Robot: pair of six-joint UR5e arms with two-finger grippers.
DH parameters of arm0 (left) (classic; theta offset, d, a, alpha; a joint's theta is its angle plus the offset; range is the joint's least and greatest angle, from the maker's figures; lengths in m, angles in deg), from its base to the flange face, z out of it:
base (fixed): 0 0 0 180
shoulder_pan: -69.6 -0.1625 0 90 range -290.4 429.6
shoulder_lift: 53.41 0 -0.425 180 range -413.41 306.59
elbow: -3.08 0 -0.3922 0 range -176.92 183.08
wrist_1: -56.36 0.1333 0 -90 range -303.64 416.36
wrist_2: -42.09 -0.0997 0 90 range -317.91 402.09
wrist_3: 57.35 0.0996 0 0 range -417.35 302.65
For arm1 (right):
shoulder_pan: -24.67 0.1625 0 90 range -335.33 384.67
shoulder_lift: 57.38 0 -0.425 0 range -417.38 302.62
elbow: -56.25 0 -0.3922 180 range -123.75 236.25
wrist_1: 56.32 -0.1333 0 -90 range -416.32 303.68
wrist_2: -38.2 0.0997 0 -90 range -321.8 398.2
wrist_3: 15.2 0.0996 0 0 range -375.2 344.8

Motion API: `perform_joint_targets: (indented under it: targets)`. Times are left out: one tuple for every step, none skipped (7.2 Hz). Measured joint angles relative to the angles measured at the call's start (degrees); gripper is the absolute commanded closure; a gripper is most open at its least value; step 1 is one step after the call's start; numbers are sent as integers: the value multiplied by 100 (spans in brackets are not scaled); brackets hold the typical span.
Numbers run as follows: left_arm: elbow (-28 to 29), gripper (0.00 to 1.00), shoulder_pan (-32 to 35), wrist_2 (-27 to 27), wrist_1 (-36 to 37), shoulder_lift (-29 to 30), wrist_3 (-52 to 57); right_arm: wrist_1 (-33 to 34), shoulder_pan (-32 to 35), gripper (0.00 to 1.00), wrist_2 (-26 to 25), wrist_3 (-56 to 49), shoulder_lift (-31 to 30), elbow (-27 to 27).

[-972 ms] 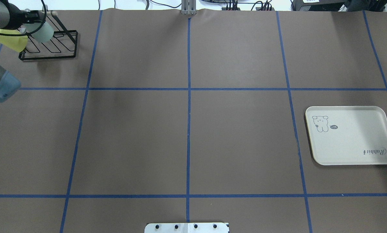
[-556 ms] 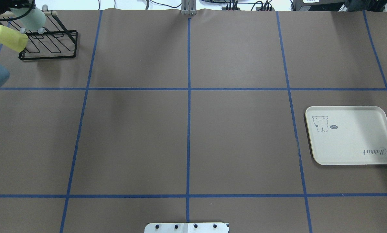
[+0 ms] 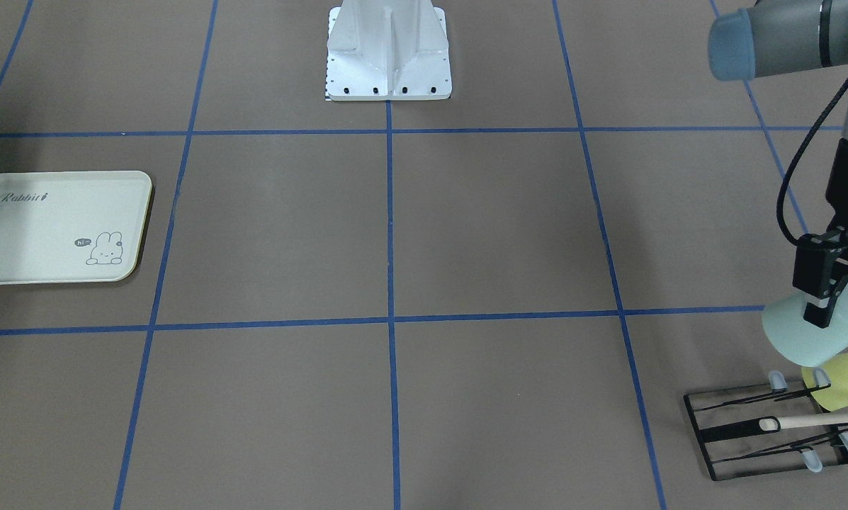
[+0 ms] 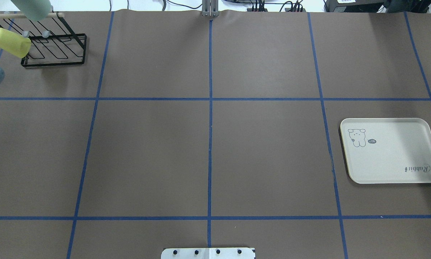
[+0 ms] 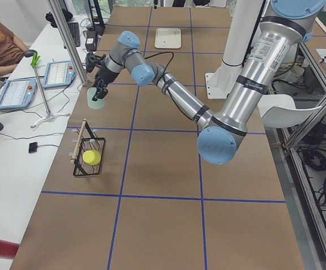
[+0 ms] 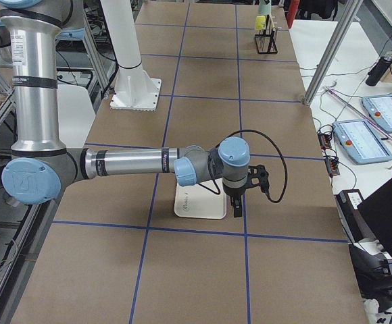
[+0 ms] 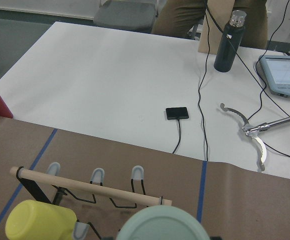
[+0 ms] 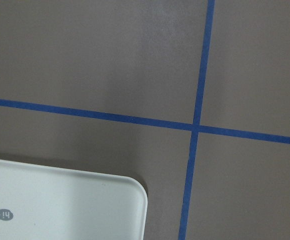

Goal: Left arm grabs green cup and hands to right arm on tray

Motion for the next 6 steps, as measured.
perform_joint_targets:
  targets:
    - [-1,86,-160,-12,-37,103,-544,-619,-42,1,-87,720,87,-109]
    - [-1,85,-335,-47,-159,182,-1128,-1177,-133,1,-119,1510,220,-200]
    - [0,83,-580,-219,-311,273,-1759,-1687,-297,1,-130,2443,404,-242]
    - [4,83,-899,-497,-443,395,-2374,-2136,-521,1,-129,3493,631,-257]
    - [12,83,-1174,-693,-583,519,-3020,-2577,-798,1,-131,4649,896,-267]
    - [24,83,-1363,-775,-823,631,-3765,-3026,-1104,1,-143,5877,1227,-280]
